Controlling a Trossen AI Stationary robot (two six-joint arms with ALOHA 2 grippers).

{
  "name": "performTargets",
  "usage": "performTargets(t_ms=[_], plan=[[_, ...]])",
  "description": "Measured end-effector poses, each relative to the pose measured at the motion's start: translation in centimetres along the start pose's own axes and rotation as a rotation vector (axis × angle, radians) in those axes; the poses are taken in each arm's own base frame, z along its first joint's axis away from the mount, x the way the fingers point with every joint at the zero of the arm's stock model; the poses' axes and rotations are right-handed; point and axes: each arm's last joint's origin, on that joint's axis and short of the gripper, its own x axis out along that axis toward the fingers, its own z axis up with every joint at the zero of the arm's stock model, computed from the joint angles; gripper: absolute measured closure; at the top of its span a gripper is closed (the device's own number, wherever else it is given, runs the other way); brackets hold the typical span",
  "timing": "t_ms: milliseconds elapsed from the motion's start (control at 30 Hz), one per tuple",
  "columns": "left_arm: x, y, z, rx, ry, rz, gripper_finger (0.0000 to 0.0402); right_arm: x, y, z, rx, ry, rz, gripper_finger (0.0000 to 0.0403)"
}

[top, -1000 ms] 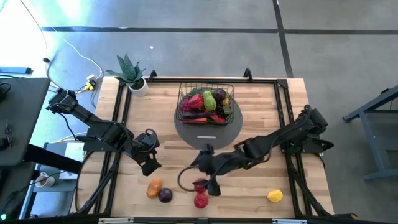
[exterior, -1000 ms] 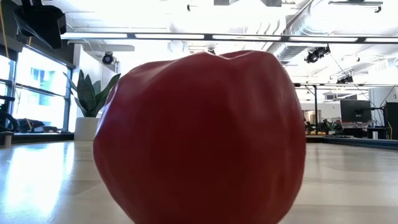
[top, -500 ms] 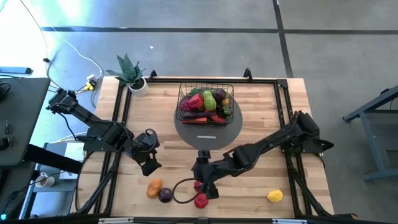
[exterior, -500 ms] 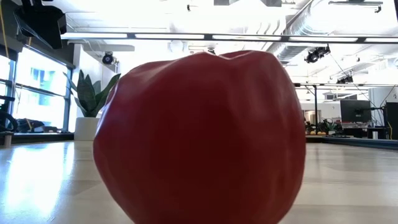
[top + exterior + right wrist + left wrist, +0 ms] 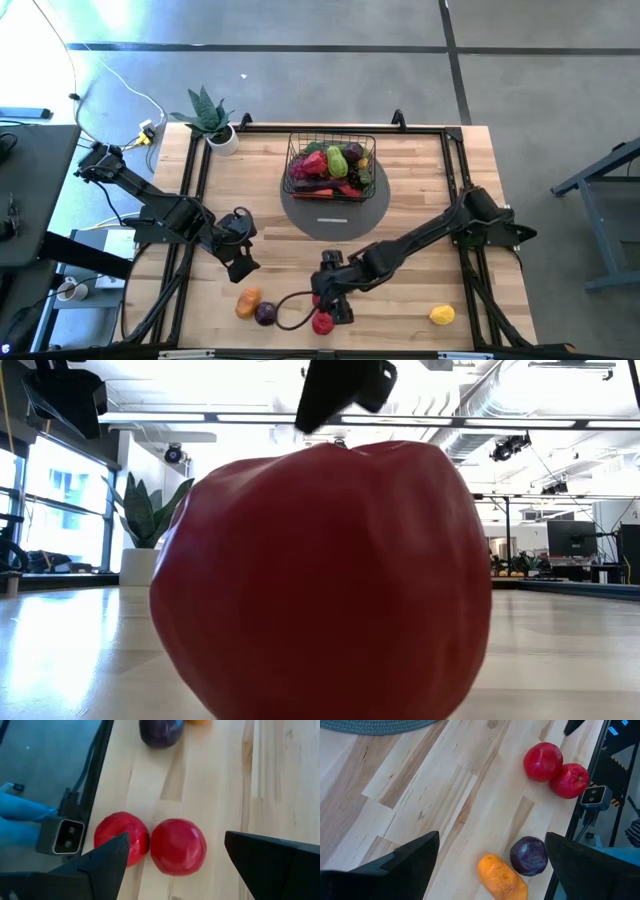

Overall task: Build produce basket
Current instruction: Put the top red tomato into the wire basket

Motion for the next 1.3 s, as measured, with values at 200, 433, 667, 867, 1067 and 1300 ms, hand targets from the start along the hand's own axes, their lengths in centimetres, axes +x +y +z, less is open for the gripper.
performTargets(t_ms=[200,433,667,867,1067,1300], plan=[[0.0,0.0,0.0,0.000,0.000,-0.001,0.0048,1.8,-0.2,-0.6,0.002,0.040,-0.032,0.0093],[0.0,0.0,0.0,0.011,0.000,-0.001,0.0048,3.7,-0.3,-1.3,0.007,0.086,-0.038,0.0093],[0.0,0.0,0.0,0.011,0.000,-0.001,0.0048,4.7,-0.5,-1.7,0.040,0.109,-0.046,0.0093],[0.0,0.0,0.0,0.011,0.000,-0.001,0.0048,5.5,-0.6,-2.1,0.045,0.129,-0.038,0.0093],[0.0,0.0,0.0,0.011,0.000,-0.001,0.0048,6.4,-1.2,-2.3,0.070,0.145,-0.039,0.0093],[0.0,0.0,0.0,0.011,0.001,0.001,0.0048,6.9,-1.7,-2.2,0.081,0.144,-0.041,0.0093]])
